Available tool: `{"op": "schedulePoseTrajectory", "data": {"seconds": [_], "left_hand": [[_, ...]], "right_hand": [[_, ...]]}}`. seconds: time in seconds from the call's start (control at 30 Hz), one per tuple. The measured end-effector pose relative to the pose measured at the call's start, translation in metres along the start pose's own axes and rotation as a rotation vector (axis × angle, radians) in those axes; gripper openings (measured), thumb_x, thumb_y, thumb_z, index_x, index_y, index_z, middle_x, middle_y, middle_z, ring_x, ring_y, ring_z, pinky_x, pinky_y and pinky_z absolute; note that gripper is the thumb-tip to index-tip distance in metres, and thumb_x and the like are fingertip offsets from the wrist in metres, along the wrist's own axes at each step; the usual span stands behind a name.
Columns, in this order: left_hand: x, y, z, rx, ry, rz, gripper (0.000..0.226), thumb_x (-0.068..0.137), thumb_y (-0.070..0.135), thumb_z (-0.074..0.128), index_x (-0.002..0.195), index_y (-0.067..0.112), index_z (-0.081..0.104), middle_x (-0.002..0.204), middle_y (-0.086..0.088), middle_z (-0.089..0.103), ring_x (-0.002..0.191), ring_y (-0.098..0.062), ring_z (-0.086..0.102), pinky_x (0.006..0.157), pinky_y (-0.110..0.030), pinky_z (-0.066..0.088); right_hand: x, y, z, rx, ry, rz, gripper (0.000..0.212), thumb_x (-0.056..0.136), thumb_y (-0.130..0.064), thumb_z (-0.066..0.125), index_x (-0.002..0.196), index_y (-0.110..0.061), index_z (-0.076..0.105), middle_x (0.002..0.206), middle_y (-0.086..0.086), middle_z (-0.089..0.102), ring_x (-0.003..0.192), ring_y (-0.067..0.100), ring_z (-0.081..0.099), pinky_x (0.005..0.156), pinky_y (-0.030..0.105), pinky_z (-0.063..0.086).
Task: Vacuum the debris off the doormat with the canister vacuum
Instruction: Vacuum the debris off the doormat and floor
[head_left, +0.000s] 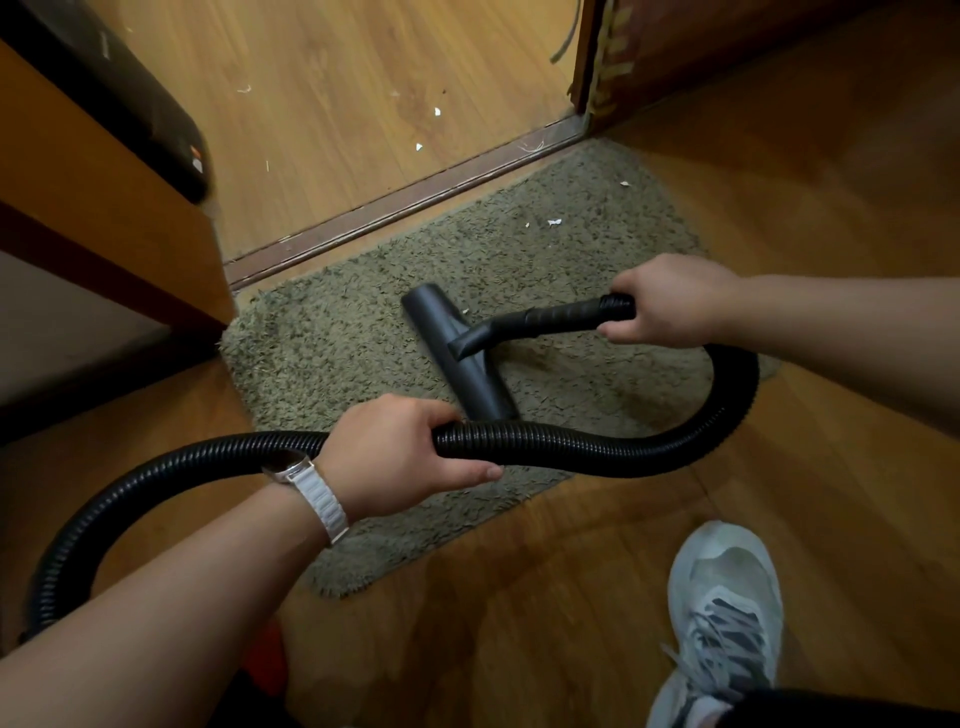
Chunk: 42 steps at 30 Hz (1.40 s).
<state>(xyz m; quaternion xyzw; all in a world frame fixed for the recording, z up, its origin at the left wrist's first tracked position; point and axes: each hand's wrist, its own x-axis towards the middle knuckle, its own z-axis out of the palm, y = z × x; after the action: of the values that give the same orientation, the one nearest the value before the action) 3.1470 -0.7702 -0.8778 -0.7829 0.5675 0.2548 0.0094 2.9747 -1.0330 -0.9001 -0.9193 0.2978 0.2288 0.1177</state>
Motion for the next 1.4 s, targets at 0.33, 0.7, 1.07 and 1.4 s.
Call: {"op": "schedulePoseTrajectory", "data": {"seconds": [0.33,0.7,1.07,1.4], "left_hand": [[0.000,0.001,0.000,0.007,0.000,-0.001,0.065,0.067,0.089,0.050,0.082,0.028,0.063,0.059,0.008,0.058,0.056,-0.002,0.055,0.059,-0.032,0.054],[0.002,0.004,0.000,-0.035,0.013,-0.036,0.061,0.069,0.086,0.053,0.082,0.027,0.063,0.058,0.009,0.057,0.056,-0.001,0.054,0.050,-0.026,0.038],[0.013,-0.003,-0.007,-0.453,0.019,-0.223,0.065,0.052,0.084,0.060,0.085,0.028,0.069,0.066,0.001,0.068,0.049,-0.012,0.059,0.048,-0.032,0.050],[0.057,0.030,0.006,-0.562,0.127,-0.293,0.064,0.051,0.083,0.068,0.083,0.028,0.071,0.063,0.000,0.068,0.048,-0.015,0.060,0.049,-0.036,0.051]], "right_hand": [[-0.009,0.014,0.005,-0.020,0.016,0.028,0.030,0.091,-0.057,0.056,0.090,-0.027,0.058,0.071,-0.001,0.060,0.059,0.016,0.057,0.047,0.029,0.042],[-0.018,0.050,0.004,0.166,0.077,0.271,0.034,0.090,-0.056,0.060,0.093,-0.022,0.061,0.067,0.006,0.060,0.057,0.023,0.058,0.046,0.029,0.037],[0.003,0.061,0.004,0.210,0.065,0.241,0.036,0.090,-0.055,0.060,0.095,-0.019,0.064,0.067,0.007,0.060,0.055,0.023,0.056,0.045,0.029,0.037],[0.016,0.091,0.002,0.206,0.113,0.141,0.035,0.089,-0.056,0.061,0.094,-0.022,0.062,0.072,0.005,0.061,0.058,0.022,0.057,0.048,0.032,0.039]]}}
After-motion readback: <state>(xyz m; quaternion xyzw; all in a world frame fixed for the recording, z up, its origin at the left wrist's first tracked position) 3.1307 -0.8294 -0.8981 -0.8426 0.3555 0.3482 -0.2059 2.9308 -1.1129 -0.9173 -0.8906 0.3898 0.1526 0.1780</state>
